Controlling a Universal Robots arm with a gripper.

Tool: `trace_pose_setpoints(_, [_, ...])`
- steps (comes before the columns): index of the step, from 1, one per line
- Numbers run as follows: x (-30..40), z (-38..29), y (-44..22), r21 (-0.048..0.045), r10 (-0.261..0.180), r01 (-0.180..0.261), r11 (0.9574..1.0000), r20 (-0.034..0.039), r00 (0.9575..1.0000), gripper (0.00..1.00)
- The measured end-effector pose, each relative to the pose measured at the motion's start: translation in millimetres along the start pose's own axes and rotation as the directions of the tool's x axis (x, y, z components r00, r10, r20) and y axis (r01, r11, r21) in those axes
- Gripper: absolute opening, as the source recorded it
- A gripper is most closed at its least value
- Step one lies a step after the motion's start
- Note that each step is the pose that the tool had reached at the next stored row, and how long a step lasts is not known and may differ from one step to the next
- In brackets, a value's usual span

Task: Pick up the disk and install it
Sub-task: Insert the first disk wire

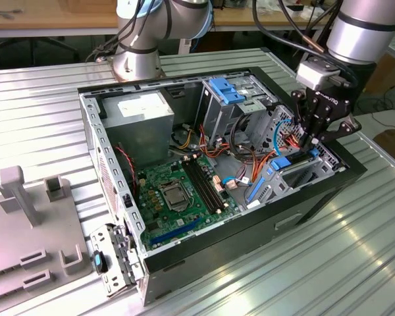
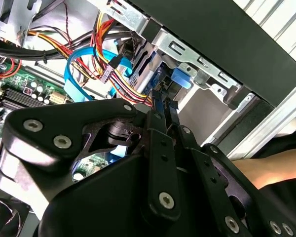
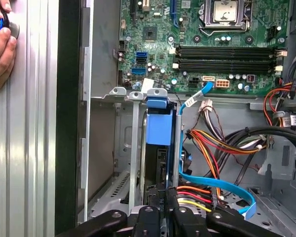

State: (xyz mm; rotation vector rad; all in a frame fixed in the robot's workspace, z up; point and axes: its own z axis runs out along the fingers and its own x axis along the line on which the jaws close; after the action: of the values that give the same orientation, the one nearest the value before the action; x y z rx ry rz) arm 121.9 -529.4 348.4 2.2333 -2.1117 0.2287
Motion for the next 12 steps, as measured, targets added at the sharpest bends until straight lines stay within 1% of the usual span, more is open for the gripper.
trace_pose_setpoints(5, [2.2, 0.8, 0.3, -0.0001, 0.001, -0.001, 1.0, -0.0001, 1.0, 0.17])
trace_pose_setpoints(12, [2.0, 2.0, 1.6, -0.0001, 0.001, -0.001, 1.0, -0.0002, 1.0, 0.17])
